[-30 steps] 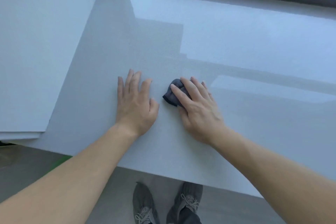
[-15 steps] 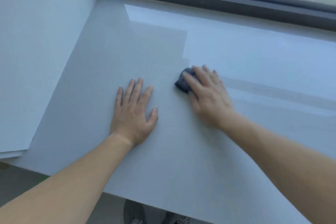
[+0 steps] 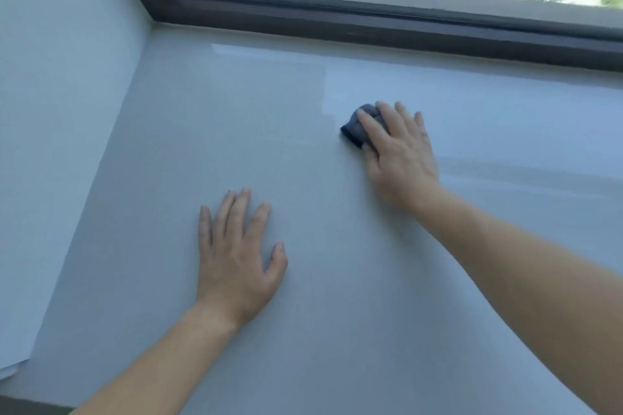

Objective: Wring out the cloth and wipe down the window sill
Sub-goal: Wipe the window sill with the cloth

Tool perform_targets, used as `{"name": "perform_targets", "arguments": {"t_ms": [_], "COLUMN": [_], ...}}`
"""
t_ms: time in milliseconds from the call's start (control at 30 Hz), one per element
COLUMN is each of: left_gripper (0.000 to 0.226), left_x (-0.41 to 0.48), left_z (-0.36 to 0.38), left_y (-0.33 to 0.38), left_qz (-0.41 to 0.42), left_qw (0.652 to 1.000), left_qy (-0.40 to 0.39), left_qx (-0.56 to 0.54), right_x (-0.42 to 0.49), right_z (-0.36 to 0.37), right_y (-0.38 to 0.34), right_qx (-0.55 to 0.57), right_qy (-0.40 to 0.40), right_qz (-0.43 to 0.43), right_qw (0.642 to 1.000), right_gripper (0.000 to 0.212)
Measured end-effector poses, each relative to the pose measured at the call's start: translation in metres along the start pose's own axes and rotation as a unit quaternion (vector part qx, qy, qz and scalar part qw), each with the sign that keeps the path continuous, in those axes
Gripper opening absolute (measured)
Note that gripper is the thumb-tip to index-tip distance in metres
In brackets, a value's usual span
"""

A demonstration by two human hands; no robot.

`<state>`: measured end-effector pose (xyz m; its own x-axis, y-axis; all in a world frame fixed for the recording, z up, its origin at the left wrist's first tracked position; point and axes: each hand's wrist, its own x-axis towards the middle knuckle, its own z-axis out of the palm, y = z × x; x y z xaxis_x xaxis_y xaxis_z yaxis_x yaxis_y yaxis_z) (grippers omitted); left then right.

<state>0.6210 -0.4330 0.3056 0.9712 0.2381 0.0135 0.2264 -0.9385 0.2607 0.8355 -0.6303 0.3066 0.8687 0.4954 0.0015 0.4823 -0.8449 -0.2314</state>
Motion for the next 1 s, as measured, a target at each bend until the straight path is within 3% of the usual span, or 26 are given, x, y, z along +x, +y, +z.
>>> {"name": "perform_targets", "arguments": {"t_ms": [67,100,267,333,433,533,600,667,733,800,900,933,1000], "left_gripper": [0.055,0.052,0.061,0.065,0.069,0.069,0.069,0.069,0.069,0.070,0.069,0.069,0.069], "left_x": [0.023,0.040,0.146,0.170,0.177,0.175,0.176,0.176,0.176,0.176,0.177,0.177,0.176], "left_z": [-0.001,-0.002,-0.005,-0.001,0.007,0.009,0.008,0.007,0.006,0.006,0.007,0.007,0.007], "left_y": [-0.003,-0.004,-0.003,-0.006,-0.008,-0.008,-0.007,-0.007,-0.006,-0.006,-0.006,-0.006,-0.005], "left_qz": [0.018,0.026,0.016,0.000,-0.001,0.000,0.002,0.002,0.002,0.005,0.004,0.003,0.003], "left_qw": [1.000,0.999,0.998,0.998,0.998,0.998,0.998,0.998,0.998,0.998,0.998,0.998,0.998], "left_qy": [0.014,0.015,-0.034,-0.055,-0.061,-0.057,-0.059,-0.057,-0.057,-0.058,-0.060,-0.061,-0.059], "left_qx": [-0.016,-0.029,-0.057,-0.040,0.016,0.025,0.029,0.028,0.025,0.028,0.032,0.032,0.031], "right_x": [0.023,0.027,0.003,0.022,0.062,0.086,0.087,0.084,0.093,0.109,0.130,0.135,0.140], "right_z": [-0.001,0.001,0.005,-0.003,-0.009,-0.006,0.003,0.011,0.007,0.005,0.009,0.013,0.020], "right_y": [-0.002,-0.013,-0.038,-0.015,0.019,0.007,-0.024,-0.044,-0.039,-0.026,-0.041,-0.053,-0.070], "right_qx": [0.014,0.015,0.012,-0.004,-0.018,-0.011,-0.009,-0.010,-0.014,-0.010,-0.014,-0.014,-0.006], "right_qy": [0.023,0.029,-0.055,-0.062,0.010,0.048,0.050,0.023,-0.010,0.009,0.045,0.045,0.040], "right_qz": [0.130,0.148,-0.079,-0.096,0.053,0.223,0.188,0.049,-0.019,0.030,0.184,0.193,0.132], "right_qw": [0.991,0.989,0.995,0.993,0.998,0.974,0.981,0.998,1.000,0.999,0.982,0.980,0.990], "right_gripper": [0.053,0.054,0.060,0.060,0.055,0.056,0.056,0.056,0.055,0.054,0.059,0.061,0.062]}}
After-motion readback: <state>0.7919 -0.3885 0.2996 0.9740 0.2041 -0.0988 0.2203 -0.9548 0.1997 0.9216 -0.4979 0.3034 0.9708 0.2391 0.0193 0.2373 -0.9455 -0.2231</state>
